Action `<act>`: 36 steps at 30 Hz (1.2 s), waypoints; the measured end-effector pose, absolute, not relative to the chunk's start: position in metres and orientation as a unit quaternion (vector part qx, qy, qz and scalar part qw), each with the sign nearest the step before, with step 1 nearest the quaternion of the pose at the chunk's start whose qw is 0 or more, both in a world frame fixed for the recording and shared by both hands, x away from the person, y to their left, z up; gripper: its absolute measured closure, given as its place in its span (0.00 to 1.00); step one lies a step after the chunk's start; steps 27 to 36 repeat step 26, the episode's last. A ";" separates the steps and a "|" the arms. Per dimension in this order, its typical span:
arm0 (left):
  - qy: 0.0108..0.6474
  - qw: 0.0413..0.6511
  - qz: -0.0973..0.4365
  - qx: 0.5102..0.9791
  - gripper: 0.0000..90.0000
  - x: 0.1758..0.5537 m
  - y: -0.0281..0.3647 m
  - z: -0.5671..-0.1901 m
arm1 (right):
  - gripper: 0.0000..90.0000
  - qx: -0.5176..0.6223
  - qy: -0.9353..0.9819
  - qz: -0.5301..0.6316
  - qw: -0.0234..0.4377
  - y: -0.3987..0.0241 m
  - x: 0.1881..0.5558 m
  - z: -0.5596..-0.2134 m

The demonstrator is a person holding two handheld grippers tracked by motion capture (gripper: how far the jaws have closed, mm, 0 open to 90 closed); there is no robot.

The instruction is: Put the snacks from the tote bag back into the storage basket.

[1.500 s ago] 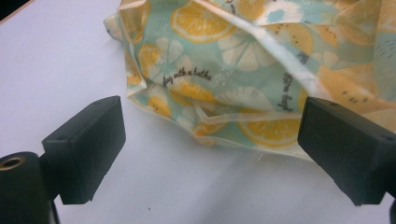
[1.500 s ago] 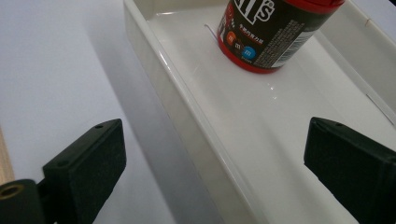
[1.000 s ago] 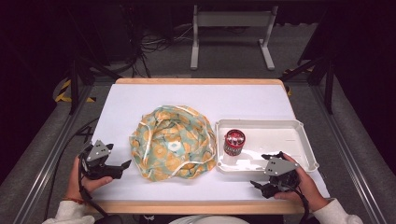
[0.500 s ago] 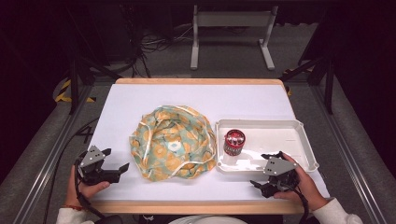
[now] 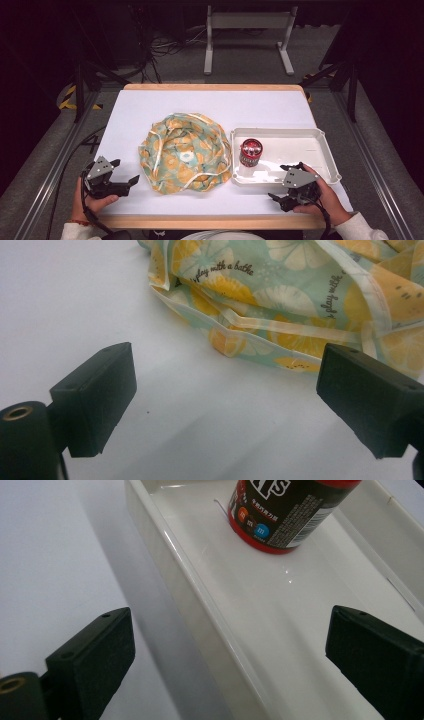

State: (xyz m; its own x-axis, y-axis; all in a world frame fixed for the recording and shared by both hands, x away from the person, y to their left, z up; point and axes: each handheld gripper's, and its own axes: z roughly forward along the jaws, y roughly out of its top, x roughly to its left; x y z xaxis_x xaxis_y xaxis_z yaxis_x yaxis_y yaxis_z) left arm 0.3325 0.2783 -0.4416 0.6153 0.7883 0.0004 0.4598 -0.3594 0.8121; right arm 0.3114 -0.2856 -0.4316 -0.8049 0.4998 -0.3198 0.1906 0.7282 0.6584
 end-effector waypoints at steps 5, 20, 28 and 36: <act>0.390 0.407 0.201 0.801 0.11 0.333 0.277 -0.442 | 0.07 0.192 0.896 0.315 0.247 -0.286 0.312 -0.431; 0.405 0.402 0.205 0.795 0.13 0.334 0.273 -0.439 | 0.07 0.185 0.894 0.320 0.252 -0.287 0.311 -0.430; 0.407 0.400 0.204 0.795 0.14 0.336 0.268 -0.436 | 0.07 0.189 0.894 0.322 0.249 -0.289 0.313 -0.431; 0.407 0.400 0.204 0.795 0.14 0.336 0.268 -0.436 | 0.07 0.189 0.894 0.322 0.249 -0.289 0.313 -0.431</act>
